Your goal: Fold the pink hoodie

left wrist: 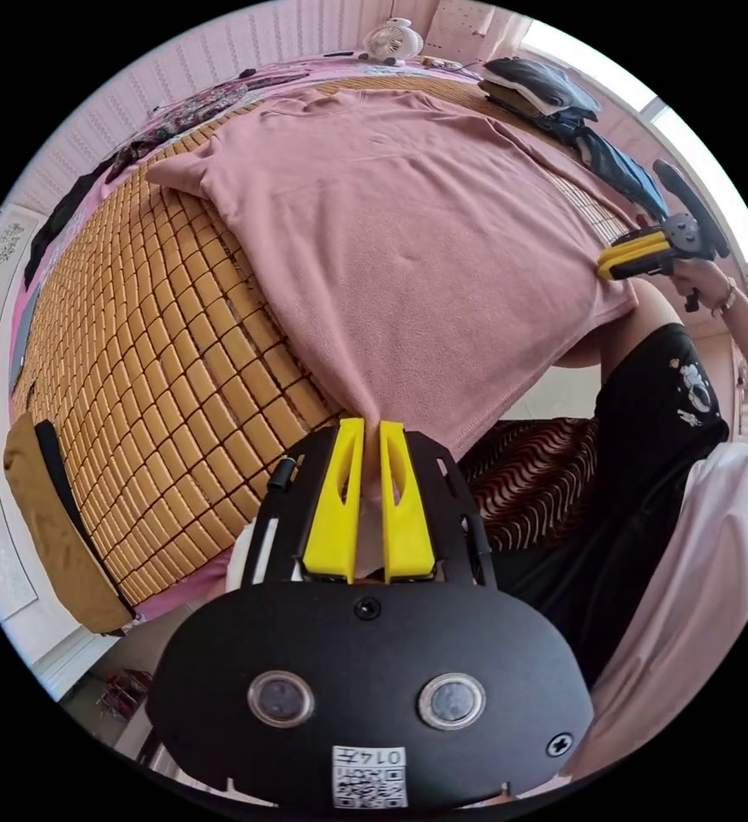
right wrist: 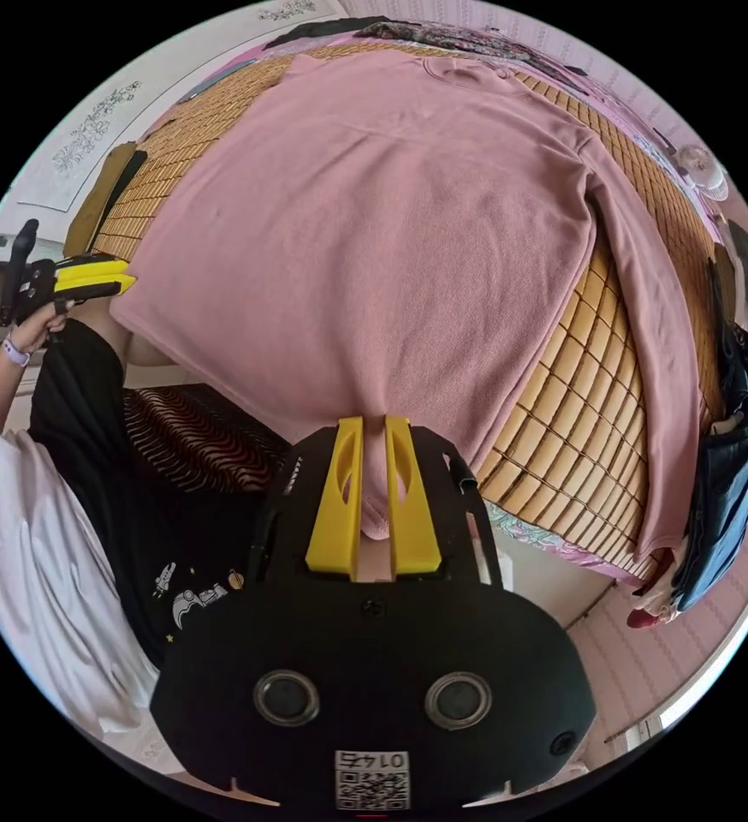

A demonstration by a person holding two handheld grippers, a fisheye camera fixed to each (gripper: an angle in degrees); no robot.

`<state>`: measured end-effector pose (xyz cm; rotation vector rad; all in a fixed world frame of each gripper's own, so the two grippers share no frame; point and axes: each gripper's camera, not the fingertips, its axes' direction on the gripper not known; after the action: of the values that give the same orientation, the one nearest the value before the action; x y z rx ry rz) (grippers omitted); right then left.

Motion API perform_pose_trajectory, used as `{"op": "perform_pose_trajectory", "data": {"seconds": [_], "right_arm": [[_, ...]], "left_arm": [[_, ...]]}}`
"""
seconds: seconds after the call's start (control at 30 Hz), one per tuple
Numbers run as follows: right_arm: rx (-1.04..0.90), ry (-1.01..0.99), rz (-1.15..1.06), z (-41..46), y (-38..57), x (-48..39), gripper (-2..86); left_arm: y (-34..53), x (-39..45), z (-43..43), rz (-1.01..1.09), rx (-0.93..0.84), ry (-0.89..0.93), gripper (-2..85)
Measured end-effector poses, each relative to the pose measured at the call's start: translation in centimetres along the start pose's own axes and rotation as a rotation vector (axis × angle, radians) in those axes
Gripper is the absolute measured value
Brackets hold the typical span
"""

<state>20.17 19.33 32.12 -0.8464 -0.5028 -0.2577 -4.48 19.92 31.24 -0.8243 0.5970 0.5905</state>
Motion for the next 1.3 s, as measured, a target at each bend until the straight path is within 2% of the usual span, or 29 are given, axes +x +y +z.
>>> {"op": "perform_pose_trajectory", "data": {"seconds": [0.1, 0.17, 0.33, 0.47, 0.57, 0.63, 0.67, 0.73, 0.87, 0.97, 1.03, 1.1, 1.2, 1.3], "right_arm": [[-0.025, 0.03, -0.034, -1.8, -1.6, 0.2, 5.2], [0.034, 0.059, -0.071, -4.5, -4.3, 0.0, 5.3], [0.32, 0.07, -0.302, -12.8, -18.4, -6.2, 6.7], [0.443, 0.032, -0.384, -14.6, -28.7, -11.9, 8.1], [0.444, 0.04, -0.291, -12.5, -36.7, -14.5, 9.1], [0.44, 0.026, -0.07, -9.4, -41.1, -13.9, 9.7], [0.426, 0.029, -0.029, -8.4, -42.0, -13.6, 9.7], [0.356, 0.119, 0.1, -5.0, -44.2, -11.9, 8.7], [0.406, 0.034, 0.039, -5.0, -42.8, -8.9, 4.6], [0.608, -0.101, 0.004, -8.8, -37.0, -4.8, 1.5], [0.75, -0.192, 0.084, -11.0, -30.8, 1.3, 0.9], [0.782, -0.198, 0.171, -11.0, -26.4, 6.2, 0.8], [0.665, -0.183, 0.304, -7.2, -22.3, 12.8, 0.9], [0.478, -0.324, 0.409, -1.6, -21.4, 17.6, 0.8]], "left_arm": [[2.3, -0.8, -2.2, -0.055, 0.117, 0.027, 4.2], [3.7, -2.5, -3.7, -0.139, 0.246, 0.126, 3.8], [4.3, -4.2, -5.9, -0.204, 0.432, 0.072, 2.0], [5.6, -6.8, -6.2, -0.267, 0.533, 0.102, 0.0], [5.2, -7.9, -3.3, -0.267, 0.445, 0.176, -0.6], [5.1, -8.1, -1.7, -0.283, 0.391, 0.182, -0.8], [5.2, -8.4, -0.9, -0.315, 0.353, 0.184, -0.9], [5.2, -8.7, 0.4, -0.326, 0.302, 0.205, -1.0], [6.3, -9.7, 0.3, -0.295, 0.353, 0.233, -1.0], [7.0, -11.3, -0.5, -0.33, 0.412, 0.292, -1.0], [7.5, -12.5, -1.8, -0.355, 0.493, 0.295, -1.0], [7.7, -13.7, -3.1, -0.361, 0.555, 0.288, -0.9], [6.3, -16.1, -4.7, -0.333, 0.583, 0.247, -0.8], [2.3, -18.5, -5.9, -0.248, 0.601, 0.25, 0.0]]}}
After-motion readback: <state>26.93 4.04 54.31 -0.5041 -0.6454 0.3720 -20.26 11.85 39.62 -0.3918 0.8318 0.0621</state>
